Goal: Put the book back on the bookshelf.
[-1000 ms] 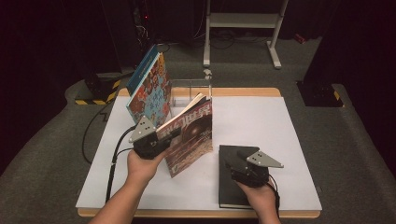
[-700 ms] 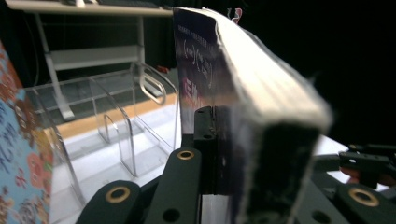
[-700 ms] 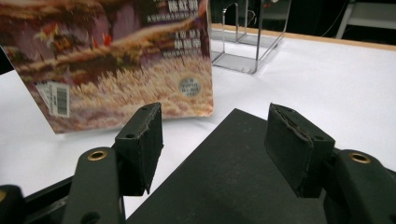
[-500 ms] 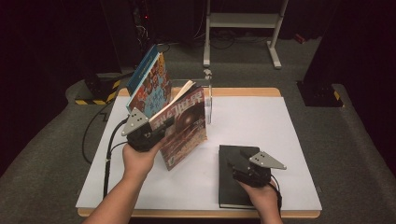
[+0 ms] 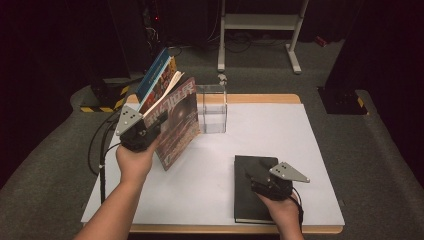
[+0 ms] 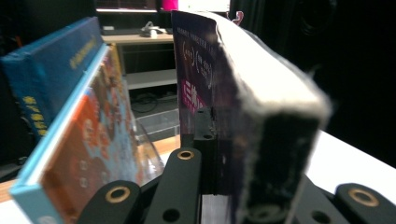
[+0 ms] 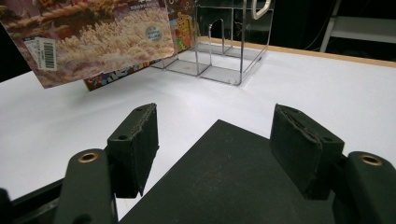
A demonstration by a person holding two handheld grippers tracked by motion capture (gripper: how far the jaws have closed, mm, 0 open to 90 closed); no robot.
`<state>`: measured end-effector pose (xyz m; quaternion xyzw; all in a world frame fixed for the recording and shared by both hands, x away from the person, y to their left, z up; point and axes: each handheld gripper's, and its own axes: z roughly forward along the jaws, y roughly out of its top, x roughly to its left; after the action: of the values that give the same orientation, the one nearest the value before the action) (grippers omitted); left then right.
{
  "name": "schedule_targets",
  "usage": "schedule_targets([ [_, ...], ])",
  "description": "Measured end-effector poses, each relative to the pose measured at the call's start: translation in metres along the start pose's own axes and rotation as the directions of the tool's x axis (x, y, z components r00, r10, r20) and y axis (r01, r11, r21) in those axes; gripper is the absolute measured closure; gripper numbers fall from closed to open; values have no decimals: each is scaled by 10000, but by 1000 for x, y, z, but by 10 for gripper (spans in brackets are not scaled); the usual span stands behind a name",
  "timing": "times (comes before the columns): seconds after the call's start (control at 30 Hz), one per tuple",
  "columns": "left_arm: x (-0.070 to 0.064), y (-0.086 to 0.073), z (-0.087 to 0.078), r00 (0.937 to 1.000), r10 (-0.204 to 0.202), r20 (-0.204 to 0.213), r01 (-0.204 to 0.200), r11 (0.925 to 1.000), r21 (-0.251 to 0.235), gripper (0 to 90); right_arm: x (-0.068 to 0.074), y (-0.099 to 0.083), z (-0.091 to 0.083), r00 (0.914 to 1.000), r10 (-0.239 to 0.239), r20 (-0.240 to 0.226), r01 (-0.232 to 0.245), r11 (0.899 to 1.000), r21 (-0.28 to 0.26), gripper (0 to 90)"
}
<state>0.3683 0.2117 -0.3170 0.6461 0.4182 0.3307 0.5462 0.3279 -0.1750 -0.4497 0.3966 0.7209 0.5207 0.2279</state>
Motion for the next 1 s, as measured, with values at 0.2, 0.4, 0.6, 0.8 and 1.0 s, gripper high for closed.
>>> schedule_targets([
  [0.2, -1, 3, 11, 9989, 50, -469, -54, 9999, -84, 842, 0, 0, 0, 10000, 18, -56, -18, 10000, -24, 322],
  [0.4, -4, 2, 28, 9967, 162, -796, -162, 9999, 14, 842, -2, 0, -1, 9999, 80, -86, -81, 9999, -92, 322],
  [0.6, -2, -4, 50, 9925, 86, -1216, -77, 9999, 76, 842, -2, 0, -3, 9999, 85, -95, -86, 9998, -157, 326],
  [0.8, 0, -8, 70, 9896, 0, -1439, 18, 9999, 127, 842, -3, 0, -4, 9998, 136, -133, -139, 9997, -204, 329],
  [1.0, 0, -8, 88, 9854, 7, -1703, 20, 9999, 155, 842, -3, 0, -3, 9997, 119, -189, -122, 9998, -168, 329],
])
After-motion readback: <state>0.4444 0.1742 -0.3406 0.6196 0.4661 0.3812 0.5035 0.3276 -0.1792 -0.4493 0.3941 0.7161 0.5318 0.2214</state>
